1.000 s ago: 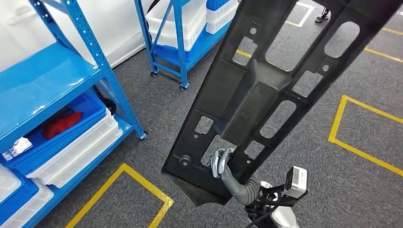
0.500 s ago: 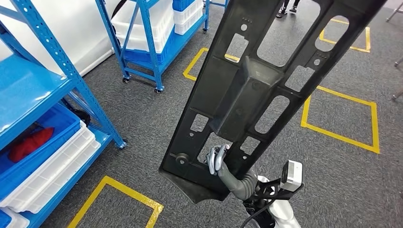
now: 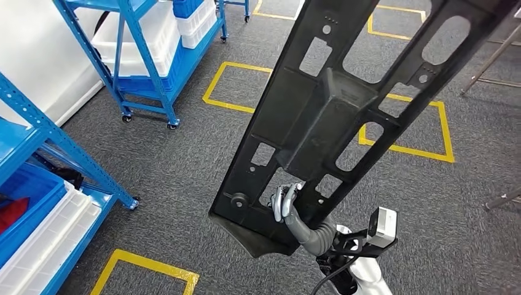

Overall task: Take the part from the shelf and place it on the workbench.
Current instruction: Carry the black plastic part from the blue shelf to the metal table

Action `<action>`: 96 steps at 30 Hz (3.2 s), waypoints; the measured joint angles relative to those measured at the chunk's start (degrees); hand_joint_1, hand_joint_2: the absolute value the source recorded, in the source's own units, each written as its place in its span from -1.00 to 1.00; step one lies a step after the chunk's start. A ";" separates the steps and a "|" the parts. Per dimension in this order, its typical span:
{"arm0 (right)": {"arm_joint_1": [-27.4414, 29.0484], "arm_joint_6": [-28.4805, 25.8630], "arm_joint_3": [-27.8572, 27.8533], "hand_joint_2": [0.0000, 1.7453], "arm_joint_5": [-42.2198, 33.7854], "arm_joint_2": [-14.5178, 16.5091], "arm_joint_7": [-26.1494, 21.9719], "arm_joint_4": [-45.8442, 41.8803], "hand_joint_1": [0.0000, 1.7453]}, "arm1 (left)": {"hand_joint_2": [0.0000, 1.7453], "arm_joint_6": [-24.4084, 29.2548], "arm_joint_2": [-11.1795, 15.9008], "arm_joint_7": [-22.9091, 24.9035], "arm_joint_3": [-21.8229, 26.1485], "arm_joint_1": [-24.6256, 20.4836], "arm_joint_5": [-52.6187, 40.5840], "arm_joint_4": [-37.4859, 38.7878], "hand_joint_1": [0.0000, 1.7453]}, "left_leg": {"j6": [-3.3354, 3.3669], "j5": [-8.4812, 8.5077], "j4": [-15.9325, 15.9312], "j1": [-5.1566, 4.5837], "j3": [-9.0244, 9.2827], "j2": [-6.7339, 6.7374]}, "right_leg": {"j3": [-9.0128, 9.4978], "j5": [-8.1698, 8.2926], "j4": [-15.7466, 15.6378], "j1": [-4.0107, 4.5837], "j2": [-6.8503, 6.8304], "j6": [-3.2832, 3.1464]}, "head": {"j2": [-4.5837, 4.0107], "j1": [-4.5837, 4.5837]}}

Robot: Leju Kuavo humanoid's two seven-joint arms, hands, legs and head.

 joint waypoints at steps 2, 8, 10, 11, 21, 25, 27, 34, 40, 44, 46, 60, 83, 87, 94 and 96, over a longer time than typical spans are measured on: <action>0.32 -0.45 0.00 1.00 0.03 -0.09 -0.01 -0.14 1.00 | 1.00 0.06 0.06 0.49 -0.03 0.24 -0.01 0.00 -1.00 | -0.14 -3.73 7.68 0.10 -3.50 -2.07 | 0.00 0.02 -0.03 0.00 1.15 -0.26 | 0.00 -0.01; 2.40 -1.83 0.02 1.00 0.33 -0.31 -0.14 -0.88 1.00 | 1.00 0.21 0.19 3.80 -0.44 0.44 -0.09 0.00 -1.00 | 0.03 2.40 1.47 0.59 -1.71 -4.90 | -0.09 -0.25 0.81 -0.05 5.51 0.21 | 0.00 -0.02; 2.79 -2.13 0.05 1.00 0.39 -0.33 -0.40 -1.24 1.00 | 1.00 0.32 0.22 5.03 -0.60 0.52 -0.07 0.00 -1.00 | 0.34 3.44 -2.48 0.71 -0.10 -6.77 | -0.51 -0.22 1.16 -0.09 6.72 0.94 | 0.00 -0.02; 2.98 -2.30 0.07 1.00 0.39 -0.37 -0.60 -1.33 1.00 | 1.00 0.35 0.22 5.63 -0.70 0.44 -0.06 0.00 -1.00 | 0.59 3.26 -2.79 0.60 0.05 -6.83 | -0.69 -0.09 1.17 -0.13 7.27 1.37 | 0.00 -0.01; 3.57 -2.31 0.34 1.00 -0.44 -0.98 -1.97 -1.17 1.00 | 1.00 1.30 0.73 3.33 -1.17 0.44 0.65 0.00 -1.00 | 2.72 3.79 -3.80 -0.14 0.45 -0.10 | -6.72 -5.39 14.39 -0.49 0.65 2.86 | 0.00 0.01; 2.82 -2.26 0.53 1.00 -0.50 -0.99 -2.07 -1.10 1.00 | 1.00 1.44 1.02 0.92 -1.19 0.21 0.61 0.00 -1.00 | 1.93 3.27 -3.72 -0.67 0.90 1.79 | 0.23 -1.23 1.40 0.51 -3.72 1.65 | 0.00 0.00; 2.61 -2.28 0.56 1.00 -0.53 -0.99 -2.22 -1.10 1.00 | 1.00 1.44 1.03 0.55 -1.21 0.18 0.54 0.00 -1.00 | 1.42 3.03 -3.80 -0.76 1.17 2.90 | 0.25 -1.33 0.80 0.79 -2.99 1.10 | 0.00 -0.01; 2.29 -2.31 0.89 1.00 -0.61 -0.97 -2.34 -1.12 1.00 | 1.00 1.41 1.26 1.22 -1.28 0.29 0.44 0.00 -1.00 | 0.01 -4.81 12.45 -0.09 -6.05 -2.38 | 0.59 -0.70 0.06 0.12 1.67 -0.30 | 0.00 -0.02; 2.06 -2.51 1.00 1.00 -0.61 -0.96 -2.61 -1.07 1.00 | 1.00 1.38 1.50 4.14 -1.49 0.18 0.08 0.00 -1.00 | -0.07 3.38 -1.54 0.83 -0.67 -6.33 | 0.13 -1.11 1.36 -0.09 6.02 0.96 | 0.00 0.00; 2.19 -3.07 0.84 1.00 -0.50 -0.95 -2.84 -1.12 1.00 | 1.00 1.41 1.74 2.68 -1.81 -0.06 -0.45 0.01 -1.00 | 1.42 3.80 -3.01 0.66 -0.21 -5.36 | -0.73 -1.03 1.73 -0.39 6.50 2.44 | 0.00 -0.01; 2.20 -3.33 0.77 1.00 -0.48 -0.96 -2.88 -1.14 1.00 | 1.00 1.44 1.92 2.28 -2.00 -0.06 -0.59 0.02 -1.00 | 2.19 4.17 -3.59 0.69 -0.04 -4.03 | -2.53 -3.36 5.46 -0.35 3.68 2.77 | 0.00 0.00; 2.82 -3.47 -0.14 1.00 -0.14 -0.80 -2.59 -1.87 1.00 | 1.00 1.05 2.55 3.37 -2.95 -0.72 -0.74 0.02 -1.00 | 0.27 1.80 -2.32 -0.11 0.62 1.50 | 0.47 -1.10 0.28 0.28 -0.66 0.52 | 0.00 -0.01; 5.47 -3.22 -1.24 1.00 1.80 0.89 -2.23 -4.37 1.00 | 1.00 0.96 2.86 2.19 -4.08 -0.17 -0.57 0.02 -1.00 | 2.05 3.68 -3.68 0.48 -0.06 0.36 | -4.96 -4.09 10.66 -0.50 0.04 3.11 | 0.00 0.01; 5.28 -2.45 -1.28 1.00 1.79 0.89 -2.92 -4.23 1.00 | 1.00 1.09 2.77 2.55 -4.08 -0.11 -0.15 0.02 -1.00 | 0.97 2.99 -3.61 -0.06 0.61 2.31 | 0.06 -1.55 0.91 0.47 -3.12 1.90 | 0.00 -0.01; 4.63 -1.50 -0.73 1.00 1.81 1.38 -3.04 -3.83 1.00 | 1.00 1.41 2.71 2.13 -4.05 -0.13 0.48 0.02 -1.00 | -0.53 -3.89 8.98 0.38 -4.63 -1.97 | 0.64 -1.12 0.07 0.01 1.21 -0.03 | 0.00 -0.02; 4.50 -1.39 -0.55 1.00 1.73 1.46 -3.04 -3.43 1.00 | 1.00 1.41 2.72 1.97 -4.02 -0.24 0.63 0.02 -1.00 | -0.60 -4.02 12.46 0.37 -6.72 -2.33 | 0.68 -1.18 0.24 0.10 2.68 -0.07 | 0.00 -0.02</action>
